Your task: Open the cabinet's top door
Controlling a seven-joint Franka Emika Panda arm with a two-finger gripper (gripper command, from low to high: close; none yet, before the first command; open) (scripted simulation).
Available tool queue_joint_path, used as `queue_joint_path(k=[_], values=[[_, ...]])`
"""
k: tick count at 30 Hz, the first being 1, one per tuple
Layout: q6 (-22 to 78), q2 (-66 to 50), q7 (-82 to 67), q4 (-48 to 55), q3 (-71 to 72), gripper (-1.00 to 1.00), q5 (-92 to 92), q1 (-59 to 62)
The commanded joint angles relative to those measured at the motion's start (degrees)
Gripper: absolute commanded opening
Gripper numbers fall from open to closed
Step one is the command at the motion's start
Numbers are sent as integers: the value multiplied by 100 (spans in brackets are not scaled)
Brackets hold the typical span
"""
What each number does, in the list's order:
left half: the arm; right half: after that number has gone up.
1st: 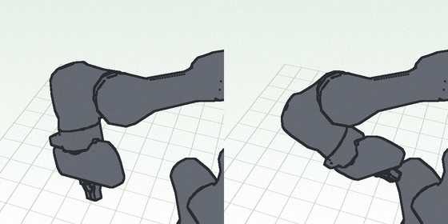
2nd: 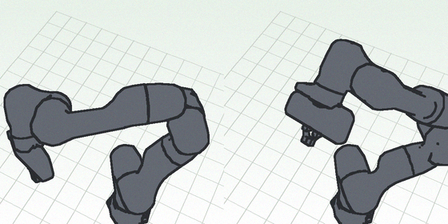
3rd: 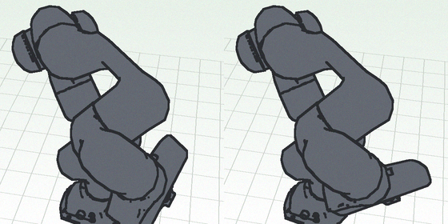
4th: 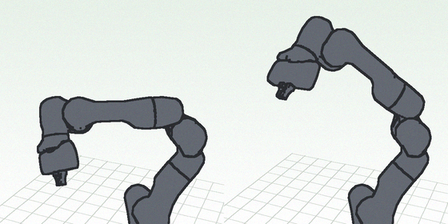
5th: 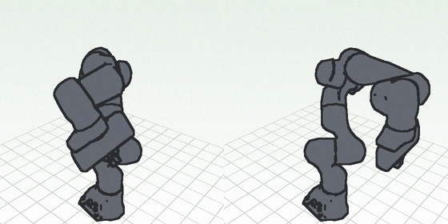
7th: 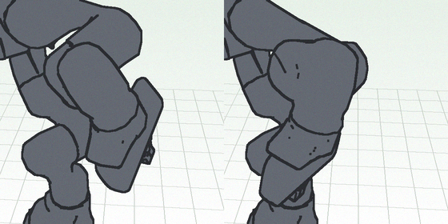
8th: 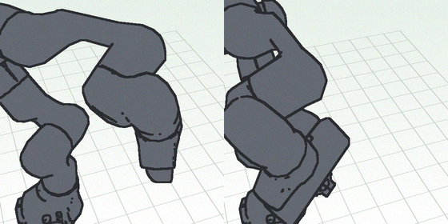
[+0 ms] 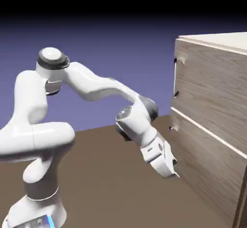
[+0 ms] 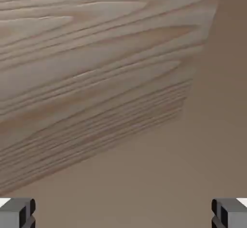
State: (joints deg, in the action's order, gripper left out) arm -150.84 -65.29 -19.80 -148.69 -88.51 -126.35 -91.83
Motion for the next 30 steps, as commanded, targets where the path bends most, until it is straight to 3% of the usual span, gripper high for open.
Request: queue_joint_path(k=[1, 11, 17, 18, 30], values=[[46, -193, -123, 24, -175, 0, -250, -180], [498, -2105, -1338, 264, -1902, 0, -2715, -1959], [577, -2005, -1347, 1077, -1683, 0, -2941, -1062], [577, -2005, -1347, 1077, -1683, -100, -2941, -1062], [3068, -2041, -2031, -1174, -2710, -100, -2557, -2311]])
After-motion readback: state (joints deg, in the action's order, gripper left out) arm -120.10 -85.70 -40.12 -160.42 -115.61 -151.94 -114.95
